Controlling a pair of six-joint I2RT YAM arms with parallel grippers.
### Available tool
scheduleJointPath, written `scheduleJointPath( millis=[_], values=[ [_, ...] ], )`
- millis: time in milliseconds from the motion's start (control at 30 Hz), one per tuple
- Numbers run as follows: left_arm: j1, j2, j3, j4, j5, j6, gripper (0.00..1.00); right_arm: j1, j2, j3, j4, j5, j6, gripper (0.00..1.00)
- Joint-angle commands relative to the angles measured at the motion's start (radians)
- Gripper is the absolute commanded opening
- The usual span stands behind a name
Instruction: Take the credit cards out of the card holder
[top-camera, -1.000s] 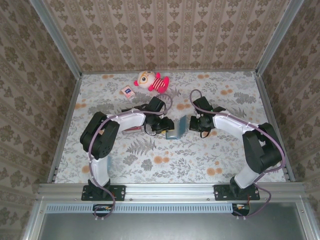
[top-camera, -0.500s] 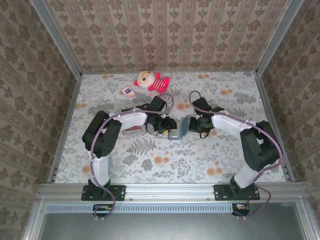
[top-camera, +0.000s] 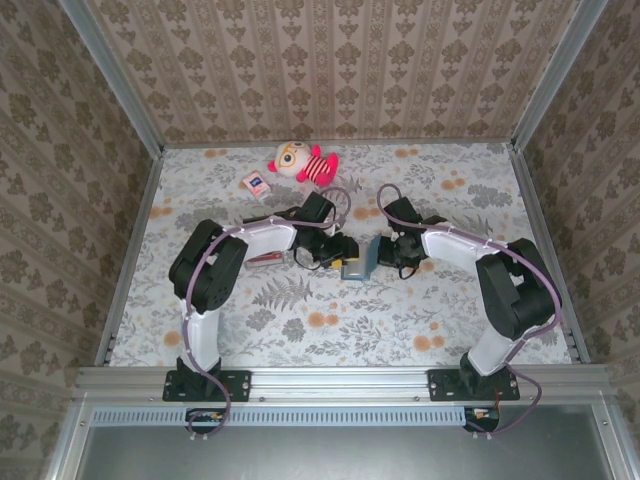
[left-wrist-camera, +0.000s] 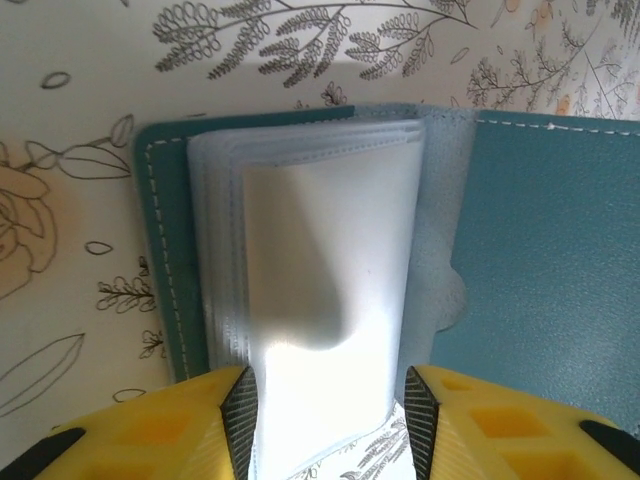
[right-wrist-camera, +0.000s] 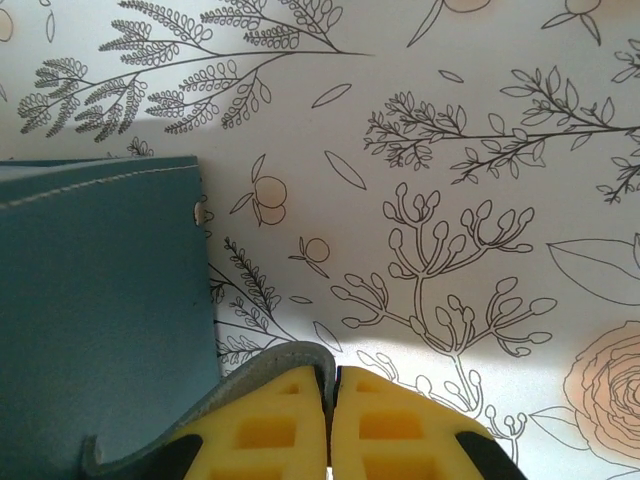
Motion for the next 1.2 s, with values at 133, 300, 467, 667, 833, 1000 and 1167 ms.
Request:
scheduleJointPath(
  millis=[133,300,467,667,833,1000,1167],
  values=[
    [-0.023,0.031,0.056,-0.009,0.037,0.026,0.47,-0.003,0.021,-0.018,0.017,-0.026,0.008,0.07],
    [-0.028,0.037,0.065,-0.012,0.037,0.037,0.46,-0.003,0.026,-0.02,0.021,-0.03,0.011,0.07],
    [-0.036,0.037,0.057,0.059,0.087,0.014,0.45,-0.003,0.027,-0.02,0.024,-0.031,0.011,0.07],
    [-0.041,0.029,0.044,0.1,0.07,0.007,0.43,-0.003,0.027,-0.022,0.023,-0.031,0.012,0.07],
    [-0.033,0.012,0.018,0.119,0.051,0.004,0.38,-0.003,0.023,-0.023,0.026,-0.035,0.011,0.07],
    [-0.027,-0.013,-0.028,0.205,0.081,-0.024,0.29,-0.003,0.016,-0.031,0.059,-0.092,0.008,0.07],
    [-0.02,-0.03,-0.051,0.195,0.053,-0.02,0.17,-0.003,-0.002,-0.044,0.113,-0.164,0.011,0.07]
  ],
)
